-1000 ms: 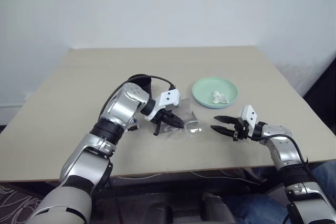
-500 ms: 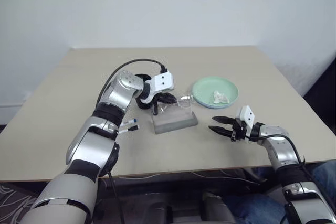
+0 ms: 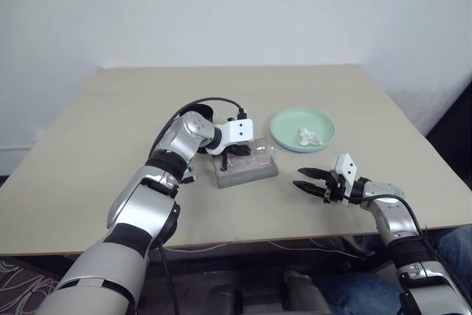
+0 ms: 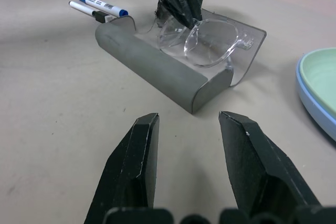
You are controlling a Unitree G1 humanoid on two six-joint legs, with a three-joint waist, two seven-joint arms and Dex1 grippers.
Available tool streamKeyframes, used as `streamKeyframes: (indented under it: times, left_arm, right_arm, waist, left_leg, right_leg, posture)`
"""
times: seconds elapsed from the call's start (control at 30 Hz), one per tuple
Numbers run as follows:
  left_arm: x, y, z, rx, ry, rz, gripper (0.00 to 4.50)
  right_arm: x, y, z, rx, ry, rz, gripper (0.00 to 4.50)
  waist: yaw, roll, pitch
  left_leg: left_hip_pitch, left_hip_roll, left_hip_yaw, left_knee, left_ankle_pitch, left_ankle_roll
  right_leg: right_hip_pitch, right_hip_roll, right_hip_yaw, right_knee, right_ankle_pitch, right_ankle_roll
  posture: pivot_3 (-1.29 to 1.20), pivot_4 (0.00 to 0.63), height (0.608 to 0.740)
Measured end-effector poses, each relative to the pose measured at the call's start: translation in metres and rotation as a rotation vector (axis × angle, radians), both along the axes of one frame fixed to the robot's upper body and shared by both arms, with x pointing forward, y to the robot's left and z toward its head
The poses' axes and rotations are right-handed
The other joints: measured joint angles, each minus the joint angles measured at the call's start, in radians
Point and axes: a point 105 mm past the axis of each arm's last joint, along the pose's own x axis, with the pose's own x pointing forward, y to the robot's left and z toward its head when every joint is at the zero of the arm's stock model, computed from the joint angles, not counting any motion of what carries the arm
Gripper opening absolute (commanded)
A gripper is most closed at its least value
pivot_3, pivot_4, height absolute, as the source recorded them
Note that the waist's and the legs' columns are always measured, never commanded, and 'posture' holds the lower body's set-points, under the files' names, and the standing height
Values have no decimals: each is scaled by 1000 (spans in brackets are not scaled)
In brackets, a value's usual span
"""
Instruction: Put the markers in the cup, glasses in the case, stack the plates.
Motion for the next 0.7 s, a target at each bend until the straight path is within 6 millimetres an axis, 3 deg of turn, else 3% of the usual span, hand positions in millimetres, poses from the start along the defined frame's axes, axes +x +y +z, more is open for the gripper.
streamKeyframes:
  times: [0.47,0.7]
  left_arm:
    - [-19,10,-11,63,134,-26,45]
    - [-25,7,-15,46,160,-22,2299]
  right_arm:
    - [1,3,0,-1,-1,1,1965]
    - [2,5,1,-2,-8,9,1965]
  waist:
    - [0,0,0]
    - [0,0,0]
  left_leg:
    - [0,0,0,0,0,0]
    - [0,1,0,0,0,0]
  right_leg:
    - [0,0,0,0,0,0]
    - [0,0,0,0,0,0]
  posture:
    - [0,0,721]
    - [0,0,721]
